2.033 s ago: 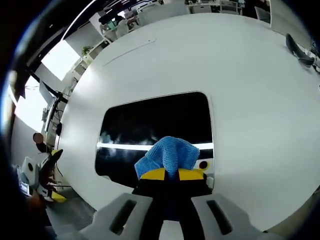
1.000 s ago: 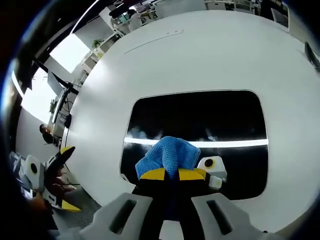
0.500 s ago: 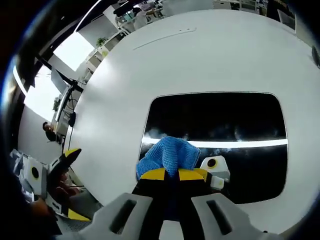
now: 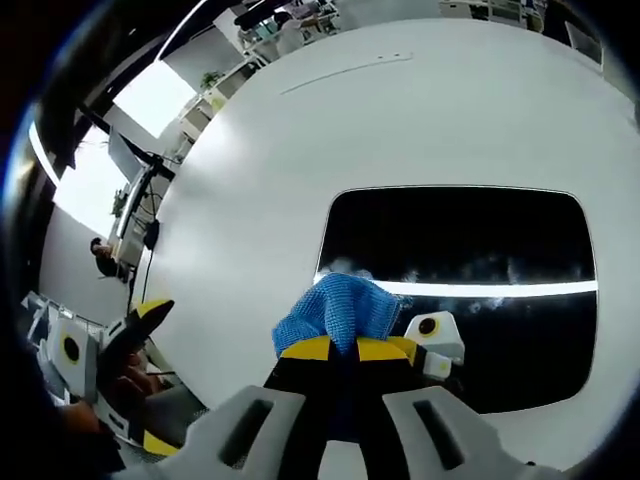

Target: Wipe the mirror surface with the cleaning cloth until all visible marks leave the cleaned area.

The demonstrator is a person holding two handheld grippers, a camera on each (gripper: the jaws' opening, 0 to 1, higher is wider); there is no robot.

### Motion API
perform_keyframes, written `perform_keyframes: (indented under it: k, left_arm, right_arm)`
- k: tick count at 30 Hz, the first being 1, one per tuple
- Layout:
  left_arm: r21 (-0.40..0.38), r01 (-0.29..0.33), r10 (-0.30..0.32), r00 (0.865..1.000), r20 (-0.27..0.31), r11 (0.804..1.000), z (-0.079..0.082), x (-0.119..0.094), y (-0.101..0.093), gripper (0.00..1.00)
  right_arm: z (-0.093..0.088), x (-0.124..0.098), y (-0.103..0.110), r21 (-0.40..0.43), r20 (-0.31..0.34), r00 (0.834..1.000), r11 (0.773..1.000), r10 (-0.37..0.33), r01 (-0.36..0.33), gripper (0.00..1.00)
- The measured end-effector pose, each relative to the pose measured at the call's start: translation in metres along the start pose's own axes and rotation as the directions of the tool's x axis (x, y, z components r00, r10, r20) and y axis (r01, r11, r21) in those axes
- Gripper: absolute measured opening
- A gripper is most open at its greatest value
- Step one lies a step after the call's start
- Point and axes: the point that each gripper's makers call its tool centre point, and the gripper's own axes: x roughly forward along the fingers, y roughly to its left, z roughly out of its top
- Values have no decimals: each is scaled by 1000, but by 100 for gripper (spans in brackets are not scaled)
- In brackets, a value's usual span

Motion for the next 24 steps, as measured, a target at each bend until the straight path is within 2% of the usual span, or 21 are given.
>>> perform_keyframes:
  k: [24]
  left_arm:
    - [3, -5, 5, 1000, -12, 1000, -2, 0, 1, 99]
  right_arm:
    - [1, 0, 2, -25, -7, 1000, 1000, 7, -7, 1]
